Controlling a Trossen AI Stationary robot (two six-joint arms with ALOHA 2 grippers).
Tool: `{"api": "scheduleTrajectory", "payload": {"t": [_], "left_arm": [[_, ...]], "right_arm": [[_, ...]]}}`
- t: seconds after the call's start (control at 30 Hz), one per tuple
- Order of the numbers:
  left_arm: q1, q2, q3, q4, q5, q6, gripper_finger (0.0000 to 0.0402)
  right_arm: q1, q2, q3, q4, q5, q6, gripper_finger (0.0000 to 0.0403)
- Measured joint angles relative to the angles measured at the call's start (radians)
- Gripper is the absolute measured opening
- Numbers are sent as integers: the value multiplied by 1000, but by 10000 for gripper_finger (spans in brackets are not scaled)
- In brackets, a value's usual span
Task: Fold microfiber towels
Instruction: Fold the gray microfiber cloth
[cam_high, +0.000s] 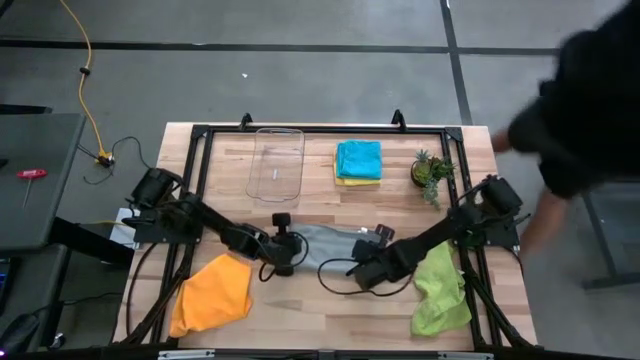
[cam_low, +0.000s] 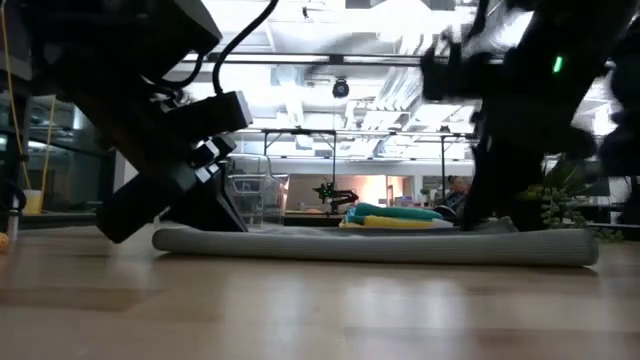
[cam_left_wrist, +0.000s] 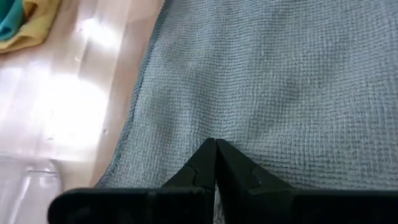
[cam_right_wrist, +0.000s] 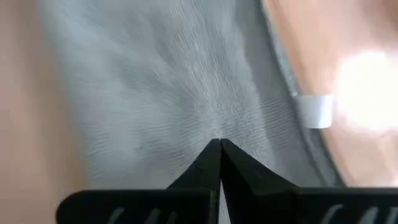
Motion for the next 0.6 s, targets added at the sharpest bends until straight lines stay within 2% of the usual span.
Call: {"api": "scheduleTrajectory", "payload": {"t": [0.13,0.2,0.4,0.5,0.6], "left_arm": [[4,-24,-3,-20,-2,6,0],[-2,-50,-4,-35,0,1,0],[-43,-133,-1,-36,1,-12,0],[-71,-177,-2,-48,52,-12,0],[-103,-218,-2,-59,131,0,0]], "right_arm": [[27,-98,0,-60,101,77,0],[36,-147,0,-90,116,109,0],[76,-244,1,-179,46,230,0],[101,-251,2,-259,24,345,11],[114,-251,2,-298,-41,448,45]]}}
